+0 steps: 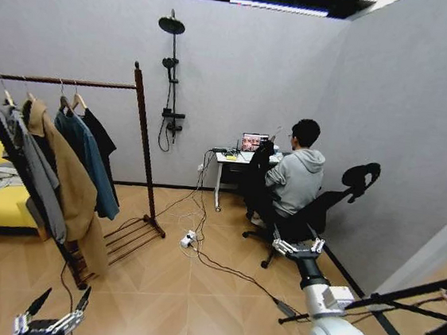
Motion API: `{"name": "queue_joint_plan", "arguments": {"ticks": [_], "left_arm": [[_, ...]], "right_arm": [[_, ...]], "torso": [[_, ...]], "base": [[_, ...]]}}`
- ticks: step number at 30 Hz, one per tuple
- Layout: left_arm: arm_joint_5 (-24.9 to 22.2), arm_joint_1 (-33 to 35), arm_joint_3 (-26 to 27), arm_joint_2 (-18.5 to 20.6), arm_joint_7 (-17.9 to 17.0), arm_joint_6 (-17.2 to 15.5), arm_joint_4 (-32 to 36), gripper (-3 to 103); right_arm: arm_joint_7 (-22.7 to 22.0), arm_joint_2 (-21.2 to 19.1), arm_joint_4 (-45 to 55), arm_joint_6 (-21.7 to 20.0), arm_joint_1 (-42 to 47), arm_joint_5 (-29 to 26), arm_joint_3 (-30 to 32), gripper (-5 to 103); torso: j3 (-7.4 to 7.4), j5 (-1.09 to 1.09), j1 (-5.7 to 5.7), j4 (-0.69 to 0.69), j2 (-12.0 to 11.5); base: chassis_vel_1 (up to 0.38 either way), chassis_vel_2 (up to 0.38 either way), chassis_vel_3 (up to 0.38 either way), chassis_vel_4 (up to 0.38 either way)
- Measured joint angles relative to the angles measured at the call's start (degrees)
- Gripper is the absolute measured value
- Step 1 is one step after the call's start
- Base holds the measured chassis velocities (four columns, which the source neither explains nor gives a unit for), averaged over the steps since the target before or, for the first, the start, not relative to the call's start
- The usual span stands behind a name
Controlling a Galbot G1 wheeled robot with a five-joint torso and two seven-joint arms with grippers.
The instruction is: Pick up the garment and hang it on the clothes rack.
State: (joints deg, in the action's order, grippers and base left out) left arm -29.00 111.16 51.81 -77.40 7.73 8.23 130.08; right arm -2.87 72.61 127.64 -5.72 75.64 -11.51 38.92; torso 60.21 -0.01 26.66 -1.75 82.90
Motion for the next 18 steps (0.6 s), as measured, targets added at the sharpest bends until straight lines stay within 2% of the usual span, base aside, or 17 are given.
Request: {"name": "queue_joint_plan", "arguments": {"ticks": [12, 18], "left_arm": [[0.0, 0.0, 0.0, 0.0, 0.0, 0.0, 0.0, 100], [0.0, 0.0, 0.0, 0.0, 0.0, 0.0, 0.0, 100]], "right_arm": [[0.1, 0.7, 1.1, -0.8, 0.2, 0.8, 0.0, 100], [0.4, 1.1, 0.8, 0.1, 0.3, 1.1, -0.2, 100]], "torso": [[0.00, 0.01, -0.01, 0.00, 0.0], [-0.02, 0.02, -0.04, -0.01, 0.0]], "base": [[0.193, -0.188, -0.189, 0.190], [0.178, -0.190, -0.171, 0.184]]}}
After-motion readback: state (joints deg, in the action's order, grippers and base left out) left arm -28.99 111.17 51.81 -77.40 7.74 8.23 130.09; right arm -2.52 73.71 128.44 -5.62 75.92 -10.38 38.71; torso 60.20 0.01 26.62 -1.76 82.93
